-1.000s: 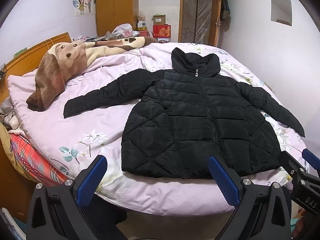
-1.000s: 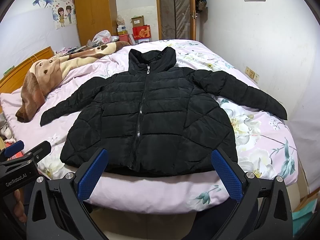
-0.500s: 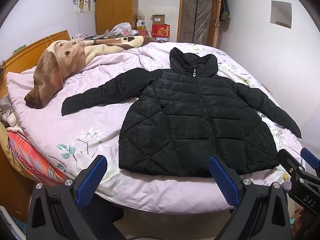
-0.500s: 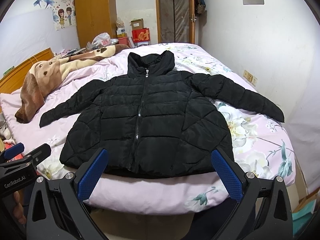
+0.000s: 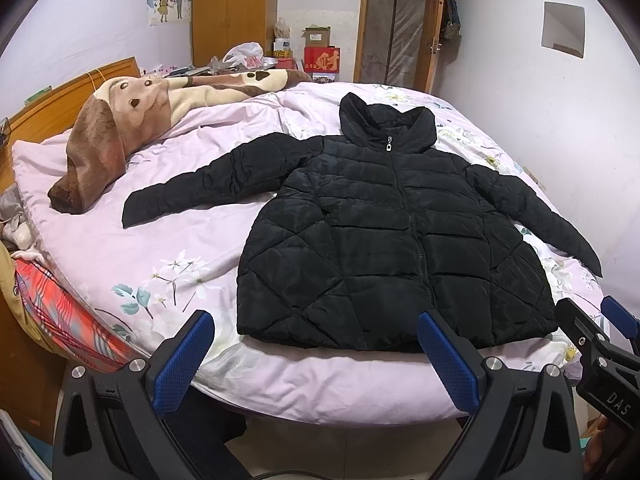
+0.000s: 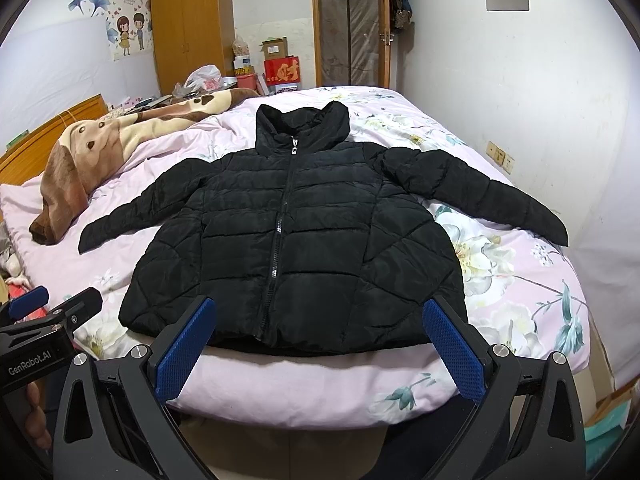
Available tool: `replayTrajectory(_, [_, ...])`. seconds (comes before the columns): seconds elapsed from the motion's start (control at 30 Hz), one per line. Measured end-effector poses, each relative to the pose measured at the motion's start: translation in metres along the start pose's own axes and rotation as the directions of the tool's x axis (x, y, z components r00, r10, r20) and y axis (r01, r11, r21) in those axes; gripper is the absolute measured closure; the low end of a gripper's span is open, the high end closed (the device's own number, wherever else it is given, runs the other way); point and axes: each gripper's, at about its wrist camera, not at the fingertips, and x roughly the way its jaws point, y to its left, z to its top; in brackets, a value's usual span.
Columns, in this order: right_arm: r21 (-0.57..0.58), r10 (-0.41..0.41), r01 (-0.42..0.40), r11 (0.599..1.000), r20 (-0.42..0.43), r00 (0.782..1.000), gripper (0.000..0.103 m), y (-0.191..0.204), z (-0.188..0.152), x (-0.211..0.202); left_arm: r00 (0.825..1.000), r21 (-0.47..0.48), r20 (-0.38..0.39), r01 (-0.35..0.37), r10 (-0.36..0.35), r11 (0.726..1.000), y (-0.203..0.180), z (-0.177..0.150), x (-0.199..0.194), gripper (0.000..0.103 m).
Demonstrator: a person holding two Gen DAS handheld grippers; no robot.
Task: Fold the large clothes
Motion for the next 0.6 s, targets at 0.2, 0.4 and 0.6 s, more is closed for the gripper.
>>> replayTrajectory(0.2, [0.000, -0.002, 0.002, 1.000, 0.000, 1.000, 0.001, 0.0005, -0.0002, 0.0004, 1.000, 0.000, -0.002, -0.001, 0.001, 1.000, 0.0011, -0.0004, 0.0000, 0.000])
replayTrajectory(0.4, [0.000, -0.002, 0.002, 1.000, 0.001, 1.000, 0.001, 0.0007, -0.0004, 0.0009, 1.000, 0.000, -0.004, -0.001, 0.001, 1.000, 0.0025, -0.0011, 0.0003, 0.000])
replayTrajectory(0.6, [0.000, -0.002, 0.002, 1.000, 0.001, 1.000, 0.001, 0.0012, -0.0005, 0.0000, 1.000, 0.000, -0.004, -0.003, 0.003, 1.000, 0.0029, -0.0018, 0.0001, 0.000])
